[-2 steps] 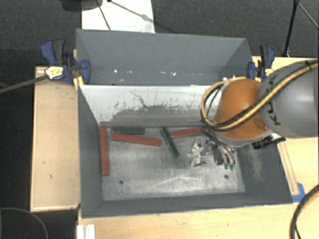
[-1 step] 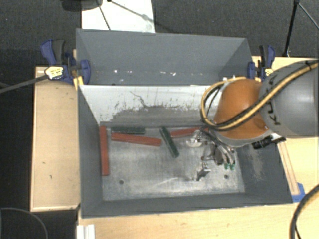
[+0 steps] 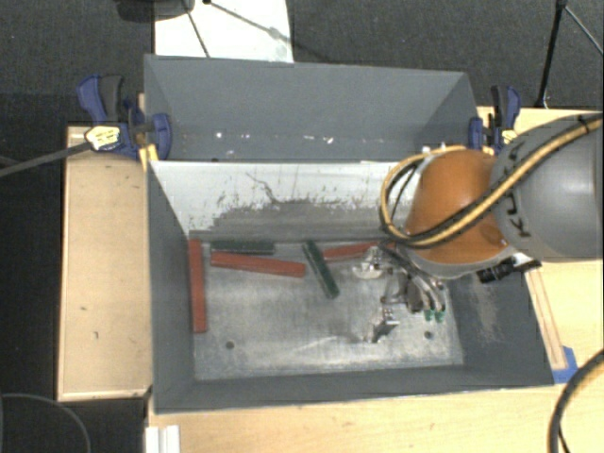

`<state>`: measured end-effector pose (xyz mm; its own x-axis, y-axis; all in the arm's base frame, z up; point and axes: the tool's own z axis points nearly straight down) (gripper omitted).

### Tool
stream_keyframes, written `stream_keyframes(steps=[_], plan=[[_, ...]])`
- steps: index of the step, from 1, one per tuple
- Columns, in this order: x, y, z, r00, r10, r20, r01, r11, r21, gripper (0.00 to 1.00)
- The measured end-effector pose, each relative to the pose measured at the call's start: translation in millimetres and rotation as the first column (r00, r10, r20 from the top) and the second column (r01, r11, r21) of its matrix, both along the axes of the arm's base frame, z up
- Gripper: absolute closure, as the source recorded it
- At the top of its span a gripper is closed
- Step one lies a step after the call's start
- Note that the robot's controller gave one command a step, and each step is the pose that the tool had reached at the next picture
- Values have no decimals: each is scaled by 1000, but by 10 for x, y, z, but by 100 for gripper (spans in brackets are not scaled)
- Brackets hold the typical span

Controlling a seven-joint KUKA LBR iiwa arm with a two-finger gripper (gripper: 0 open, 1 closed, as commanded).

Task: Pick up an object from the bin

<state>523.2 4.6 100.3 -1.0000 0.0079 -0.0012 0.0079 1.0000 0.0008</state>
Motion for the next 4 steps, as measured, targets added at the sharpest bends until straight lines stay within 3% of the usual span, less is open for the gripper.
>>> stream_keyframes(steps=[1,2,3,4], plan=[[-14,118,-86,998,-56,3,56,998,-2,0],[36,429,-107,979,-204,-1,204,979,0,0],[224,727,-113,995,-101,-1,101,995,-1,0],[385,1060,-124,998,-69,-8,69,998,-4,0]])
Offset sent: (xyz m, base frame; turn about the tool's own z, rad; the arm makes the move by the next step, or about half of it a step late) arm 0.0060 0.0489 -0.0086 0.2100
